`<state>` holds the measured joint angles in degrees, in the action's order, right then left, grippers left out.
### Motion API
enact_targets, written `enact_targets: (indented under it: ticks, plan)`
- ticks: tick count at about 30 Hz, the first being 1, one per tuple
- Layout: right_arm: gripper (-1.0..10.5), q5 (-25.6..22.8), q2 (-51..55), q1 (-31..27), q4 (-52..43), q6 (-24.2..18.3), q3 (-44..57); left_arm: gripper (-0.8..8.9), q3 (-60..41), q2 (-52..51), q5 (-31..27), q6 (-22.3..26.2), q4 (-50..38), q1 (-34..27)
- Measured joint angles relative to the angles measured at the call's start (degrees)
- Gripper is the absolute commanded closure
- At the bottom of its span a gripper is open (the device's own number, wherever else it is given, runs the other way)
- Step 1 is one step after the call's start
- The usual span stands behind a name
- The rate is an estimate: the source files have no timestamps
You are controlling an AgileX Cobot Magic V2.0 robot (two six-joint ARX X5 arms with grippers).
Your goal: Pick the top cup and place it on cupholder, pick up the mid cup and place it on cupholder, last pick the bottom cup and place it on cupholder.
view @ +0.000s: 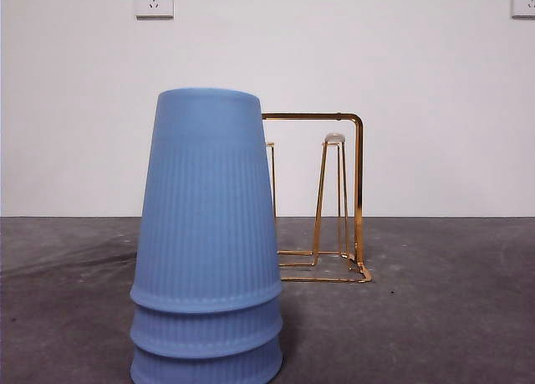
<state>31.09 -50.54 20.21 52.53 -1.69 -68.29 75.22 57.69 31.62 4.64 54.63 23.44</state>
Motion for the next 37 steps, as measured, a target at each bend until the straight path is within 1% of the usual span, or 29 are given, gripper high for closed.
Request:
enact_targets:
  ticks: [4,9,12,16,22,26,31,37]
  plan:
    - [3.4,-0.02,-1.7,0.9,0.04,0.66,-0.04,2.8,0.0,0.0,0.0,0.15,0.04,0.0]
    - [3.4,-0.22,-7.69,5.77,1.46,2.29,-2.62,2.83,0.0,-0.02,0.0,0.15,1.07,0.0]
    - [3.4,-3.19,-12.79,10.34,3.91,3.28,-6.14,2.84,0.0,-0.31,0.0,0.15,2.73,0.0]
    - [3.4,-8.68,-20.44,16.98,8.5,3.69,-12.13,2.84,0.0,-1.81,-0.42,0.17,6.12,0.0]
    - [3.4,-13.0,-31.34,24.94,13.73,3.74,-20.24,2.84,0.0,-4.79,-4.66,0.33,10.82,0.02]
    - [3.4,-16.26,-37.22,29.35,15.02,3.91,-23.08,2.84,0.0,-7.61,-6.25,0.35,12.92,0.04]
    - [3.4,-16.72,-42.34,33.11,15.65,4.07,-24.0,2.84,0.0,-10.64,-6.25,0.35,14.38,0.04]
    - [3.4,-21.84,-46.99,35.76,15.8,4.52,-24.02,2.84,0.04,-12.31,-6.25,0.33,15.45,0.04]
